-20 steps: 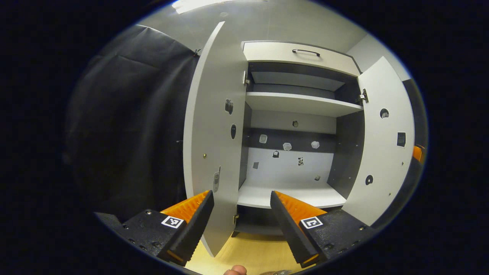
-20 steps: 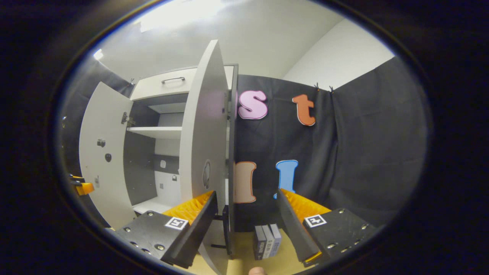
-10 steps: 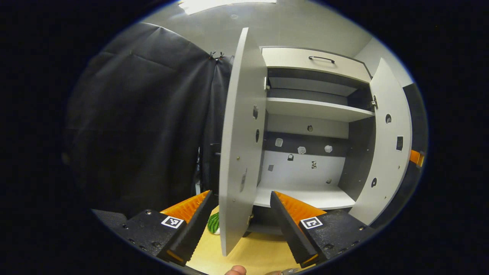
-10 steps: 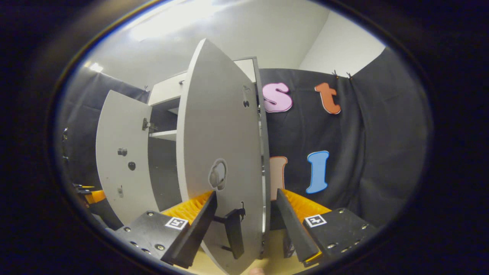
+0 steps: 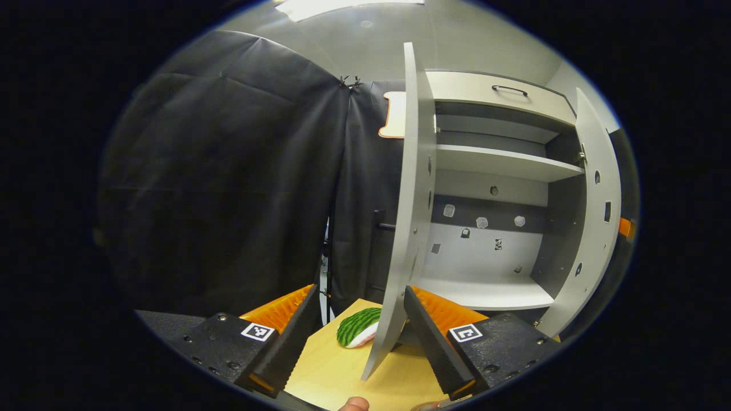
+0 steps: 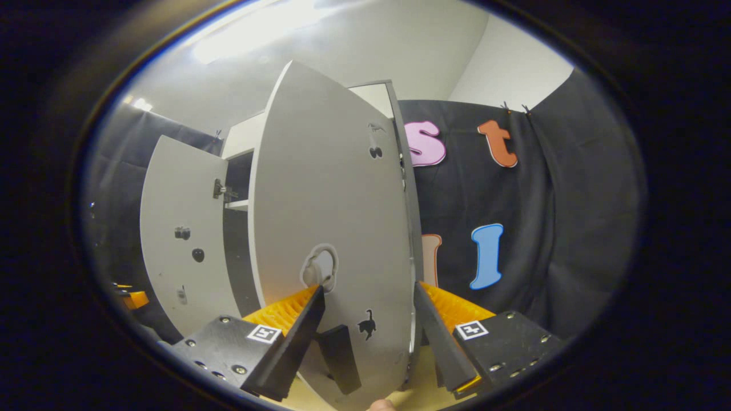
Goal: Grasp the bottle in the cabinet with the left hand and place it on the coaster, then close the right door with the right hand and the left door with the left hand.
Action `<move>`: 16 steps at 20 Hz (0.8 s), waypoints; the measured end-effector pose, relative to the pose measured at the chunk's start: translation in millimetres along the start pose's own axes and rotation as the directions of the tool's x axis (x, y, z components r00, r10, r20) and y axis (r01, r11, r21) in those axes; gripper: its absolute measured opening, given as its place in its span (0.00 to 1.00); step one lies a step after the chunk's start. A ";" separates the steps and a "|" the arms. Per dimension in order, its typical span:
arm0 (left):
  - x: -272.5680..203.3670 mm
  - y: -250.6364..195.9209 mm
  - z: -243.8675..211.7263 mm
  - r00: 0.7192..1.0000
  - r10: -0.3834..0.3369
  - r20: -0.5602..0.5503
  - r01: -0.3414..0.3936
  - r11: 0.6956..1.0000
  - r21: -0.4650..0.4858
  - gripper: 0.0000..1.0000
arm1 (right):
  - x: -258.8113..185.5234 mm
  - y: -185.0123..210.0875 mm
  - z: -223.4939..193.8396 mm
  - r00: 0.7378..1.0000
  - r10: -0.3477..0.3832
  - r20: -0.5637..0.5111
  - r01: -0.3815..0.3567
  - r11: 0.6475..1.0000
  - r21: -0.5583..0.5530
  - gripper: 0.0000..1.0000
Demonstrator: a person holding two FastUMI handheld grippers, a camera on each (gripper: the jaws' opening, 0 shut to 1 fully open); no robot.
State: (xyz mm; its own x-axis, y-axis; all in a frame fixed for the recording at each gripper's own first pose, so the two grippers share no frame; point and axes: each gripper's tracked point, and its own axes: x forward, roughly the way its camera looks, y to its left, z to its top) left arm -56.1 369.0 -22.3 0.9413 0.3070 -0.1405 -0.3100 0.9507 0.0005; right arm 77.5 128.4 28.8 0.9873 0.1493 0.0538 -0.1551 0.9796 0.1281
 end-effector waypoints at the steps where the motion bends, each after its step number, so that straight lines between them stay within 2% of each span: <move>1: 1.6 3.1 1.2 1.000 0.005 0.000 -0.005 1.000 0.000 0.95 | 2.8 6.6 -2.0 1.000 0.009 -0.002 -0.009 1.000 0.003 0.95; 2: 3.2 7.3 1.3 1.000 0.010 0.002 -0.010 1.000 0.000 0.95 | 5.7 13.9 -3.1 1.000 0.023 -0.005 -0.023 1.000 0.007 0.95; 3: 5.4 10.4 2.2 1.000 0.013 0.004 -0.013 1.000 0.000 0.91 | 8.9 23.2 -4.7 0.999 0.042 -0.007 -0.042 0.999 0.013 0.95; 4: 7.1 13.7 1.8 1.000 0.018 0.006 -0.018 1.000 -0.001 0.95 | 12.3 33.2 -6.7 0.998 0.063 -0.011 -0.063 0.998 0.021 0.95; 8: 16.8 26.2 -0.9 0.999 0.035 0.006 -0.035 0.999 -0.002 0.95 | 21.8 68.0 -10.8 0.994 0.110 -0.016 -0.109 0.994 0.032 0.95; 12: 30.0 41.9 -5.8 1.000 0.030 -0.008 -0.031 0.999 -0.016 0.95 | 28.8 87.4 -17.6 0.992 0.122 -0.026 -0.120 0.992 0.043 0.95; 16: 47.0 41.8 -10.7 1.000 -0.010 -0.022 0.009 0.999 -0.038 0.95 | 30.1 95.7 -23.5 0.994 0.102 -0.032 -0.101 0.995 0.029 0.95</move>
State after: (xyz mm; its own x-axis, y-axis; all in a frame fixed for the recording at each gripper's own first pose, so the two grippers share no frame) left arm -26.3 422.7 -39.5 0.9412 0.2962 -0.1623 -0.3060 0.9513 -0.0384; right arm 93.1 229.9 19.4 0.9670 0.2523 0.0349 -0.2547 0.9553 0.1503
